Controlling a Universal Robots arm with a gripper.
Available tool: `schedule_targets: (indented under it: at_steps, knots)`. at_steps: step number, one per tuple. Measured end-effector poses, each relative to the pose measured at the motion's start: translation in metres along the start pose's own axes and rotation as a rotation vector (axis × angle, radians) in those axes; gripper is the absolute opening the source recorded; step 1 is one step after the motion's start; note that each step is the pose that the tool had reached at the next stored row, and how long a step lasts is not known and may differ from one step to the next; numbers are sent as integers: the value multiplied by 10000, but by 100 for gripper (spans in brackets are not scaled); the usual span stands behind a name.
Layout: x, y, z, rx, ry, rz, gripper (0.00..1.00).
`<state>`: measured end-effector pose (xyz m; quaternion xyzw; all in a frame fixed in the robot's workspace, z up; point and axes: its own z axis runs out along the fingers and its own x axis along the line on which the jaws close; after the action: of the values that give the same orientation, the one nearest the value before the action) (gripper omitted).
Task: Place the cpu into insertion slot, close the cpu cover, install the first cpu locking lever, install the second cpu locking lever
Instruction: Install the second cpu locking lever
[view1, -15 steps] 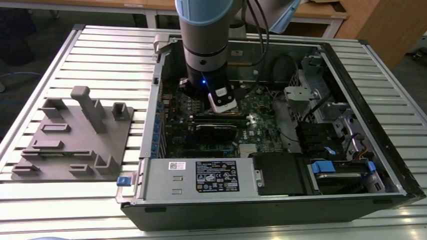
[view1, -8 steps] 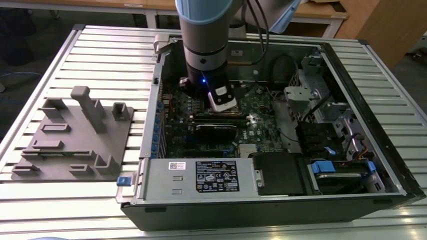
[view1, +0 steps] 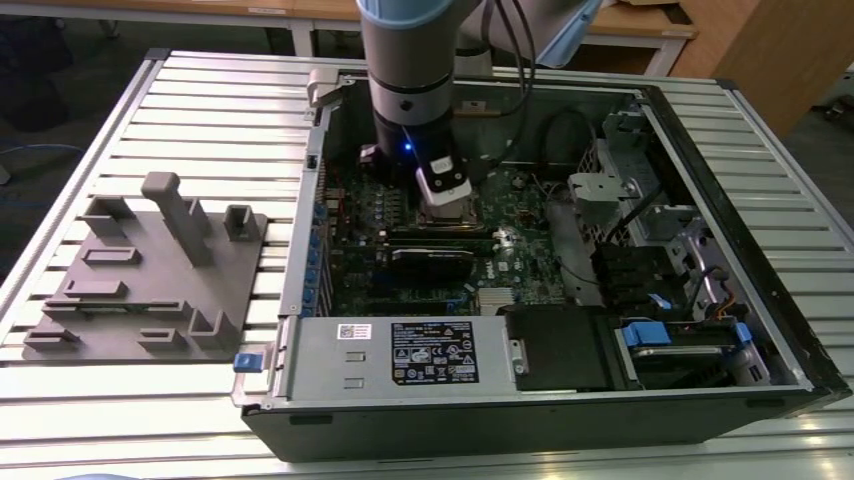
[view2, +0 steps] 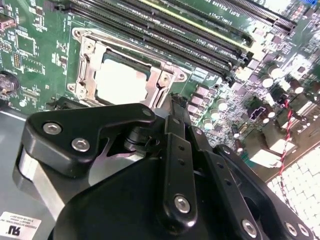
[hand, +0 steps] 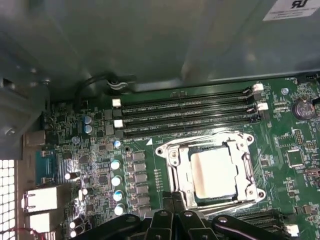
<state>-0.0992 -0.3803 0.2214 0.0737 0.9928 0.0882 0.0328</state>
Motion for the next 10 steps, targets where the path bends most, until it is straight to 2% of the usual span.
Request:
schedule_targets:
  at_steps: [1,3,4,6,10]
  knots:
    - [-1,14,3,96,-15,-6,10]
    - [-4,37,7,338,-48,-19,10]
    - [-3,55,10,411,-59,-26,10]
    - [-6,89,18,455,-65,-29,10]
    - [-37,129,31,467,-68,-30,10]
